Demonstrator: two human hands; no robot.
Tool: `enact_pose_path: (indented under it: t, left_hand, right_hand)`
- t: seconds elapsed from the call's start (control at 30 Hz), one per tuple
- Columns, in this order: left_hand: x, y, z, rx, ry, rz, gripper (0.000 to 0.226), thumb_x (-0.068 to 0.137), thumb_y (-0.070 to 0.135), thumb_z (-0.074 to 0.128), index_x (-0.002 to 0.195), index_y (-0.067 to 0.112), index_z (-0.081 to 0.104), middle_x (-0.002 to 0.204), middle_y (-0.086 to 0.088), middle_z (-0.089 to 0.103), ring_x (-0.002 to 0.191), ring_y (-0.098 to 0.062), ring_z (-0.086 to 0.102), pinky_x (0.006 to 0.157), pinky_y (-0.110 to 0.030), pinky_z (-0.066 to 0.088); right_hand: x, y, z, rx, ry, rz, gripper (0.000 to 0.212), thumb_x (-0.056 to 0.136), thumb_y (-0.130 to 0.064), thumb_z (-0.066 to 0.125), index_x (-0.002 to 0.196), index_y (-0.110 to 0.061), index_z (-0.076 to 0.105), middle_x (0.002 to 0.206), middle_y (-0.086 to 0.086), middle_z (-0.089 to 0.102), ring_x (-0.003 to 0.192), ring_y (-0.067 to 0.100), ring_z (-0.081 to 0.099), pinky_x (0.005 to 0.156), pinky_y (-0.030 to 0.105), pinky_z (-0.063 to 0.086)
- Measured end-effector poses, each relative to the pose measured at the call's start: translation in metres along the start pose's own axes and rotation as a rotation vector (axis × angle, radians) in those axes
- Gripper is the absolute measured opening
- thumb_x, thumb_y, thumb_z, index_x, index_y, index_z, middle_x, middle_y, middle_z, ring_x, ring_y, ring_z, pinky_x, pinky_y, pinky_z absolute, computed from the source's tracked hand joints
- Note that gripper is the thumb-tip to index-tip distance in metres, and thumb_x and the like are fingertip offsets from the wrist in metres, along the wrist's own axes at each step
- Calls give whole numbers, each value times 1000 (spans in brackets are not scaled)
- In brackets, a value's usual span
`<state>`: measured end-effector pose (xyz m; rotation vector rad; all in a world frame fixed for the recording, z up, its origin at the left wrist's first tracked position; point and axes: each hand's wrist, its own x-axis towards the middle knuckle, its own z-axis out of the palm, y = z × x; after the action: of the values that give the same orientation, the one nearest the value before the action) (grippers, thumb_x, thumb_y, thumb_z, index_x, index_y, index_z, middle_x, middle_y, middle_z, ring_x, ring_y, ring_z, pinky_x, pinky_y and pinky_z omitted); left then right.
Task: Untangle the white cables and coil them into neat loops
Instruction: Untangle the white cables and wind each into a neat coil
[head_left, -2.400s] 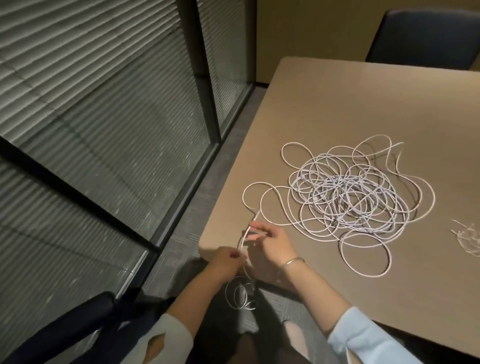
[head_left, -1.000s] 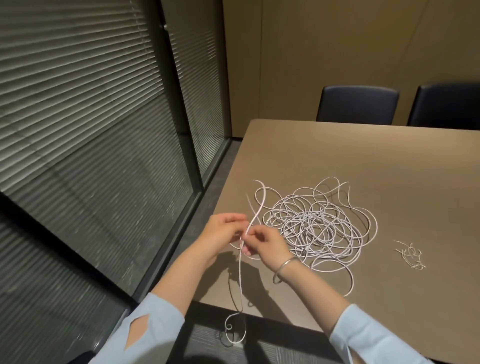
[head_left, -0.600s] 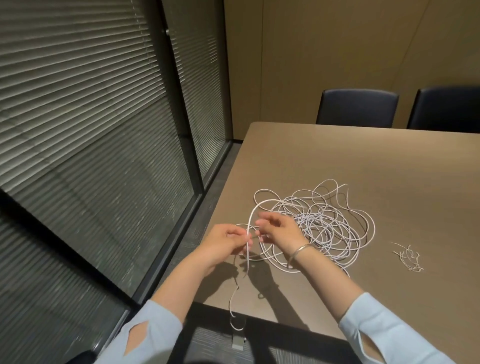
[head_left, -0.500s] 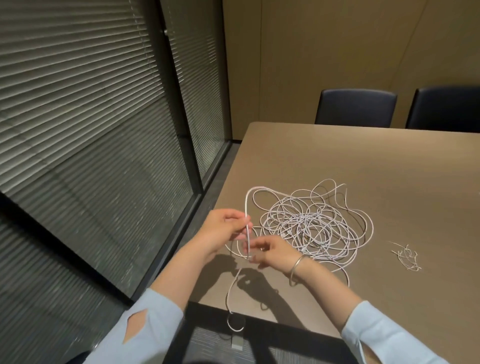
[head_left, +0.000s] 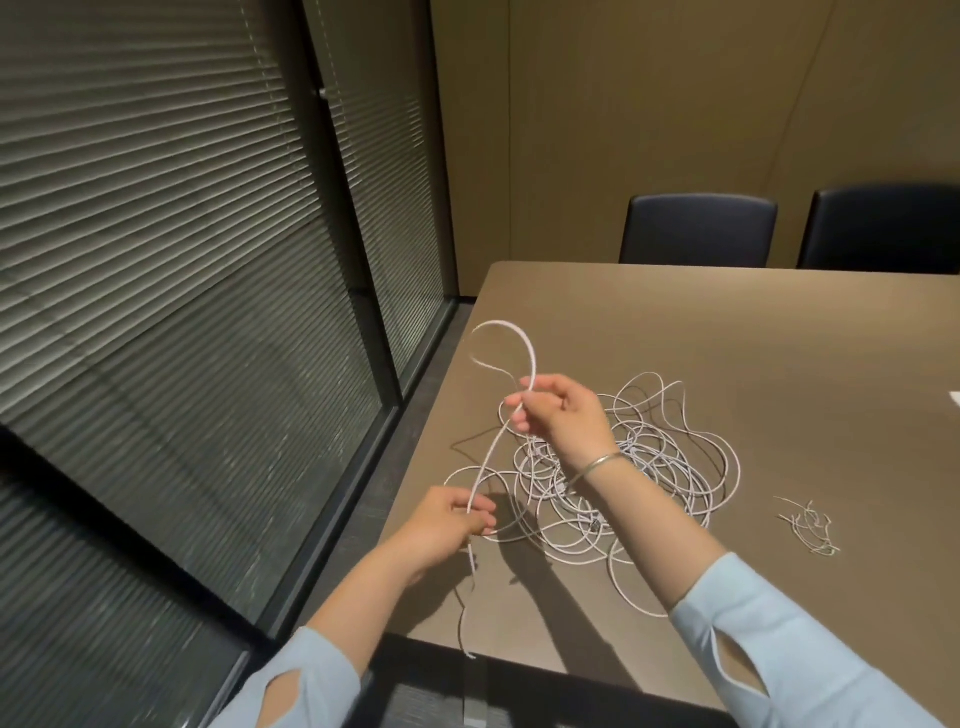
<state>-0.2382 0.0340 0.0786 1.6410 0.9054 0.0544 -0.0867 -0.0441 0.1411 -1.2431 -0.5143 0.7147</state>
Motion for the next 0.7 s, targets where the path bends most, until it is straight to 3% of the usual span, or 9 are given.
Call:
enact_pose_path:
  t: [0.07,0.23,0.3,0.4,0.47,0.57,0.7]
  left_hand:
    - [2,0,-3,-64,44,8,13,95,8,58,103,6,68,94,-10,75,89,-19,71,92,-40,55]
    - [6,35,-16,-245,96,80,12,97,8,56,99,-1,65,78,-11,73,68,-18,72,67,-27,60]
    - [8,52,-20,-323,103,103,12,96,7,58,99,-2,64,77,-12,73,68,-19,73,67,-28,61]
    - [13,73,-23,-373,89,148,16,96,8,57,102,-6,64,78,-13,73,69,-19,73,71,-31,60]
    - [16,82,-22,-370,78,172,19,96,10,58,102,-7,64,80,-14,73,71,-19,73,73,-31,60]
    - [20,85,-19,-418,79,188,21,95,17,61,100,-3,65,87,-15,73,80,-21,73,74,-31,61]
    - [21,73,-17,-402,97,113,24,95,25,61,101,3,69,95,-11,73,94,-22,70,88,-35,55]
  right_hand:
    - [6,-6,-4,43,76,-23,22,93,12,47,114,10,52,82,14,63,56,12,56,54,17,53]
    - [1,20,-14,-134,52,237,33,93,10,50,125,14,42,80,9,51,64,21,56,55,29,50]
    - [-7,39,-15,-252,-43,381,38,91,7,56,127,11,45,83,10,56,66,21,58,58,32,49]
    - [-21,57,-14,-377,-344,485,23,90,-8,66,111,0,61,93,12,64,74,19,62,61,27,50]
    - [-27,65,-9,-344,-436,441,17,90,-4,64,104,6,64,81,10,65,69,16,61,58,22,50]
    - [-26,63,-1,-292,-379,319,10,93,7,55,99,11,61,61,-1,66,52,6,60,56,16,51]
    - [-9,42,0,-232,-211,170,18,94,10,50,109,16,56,74,11,66,53,6,64,58,18,55]
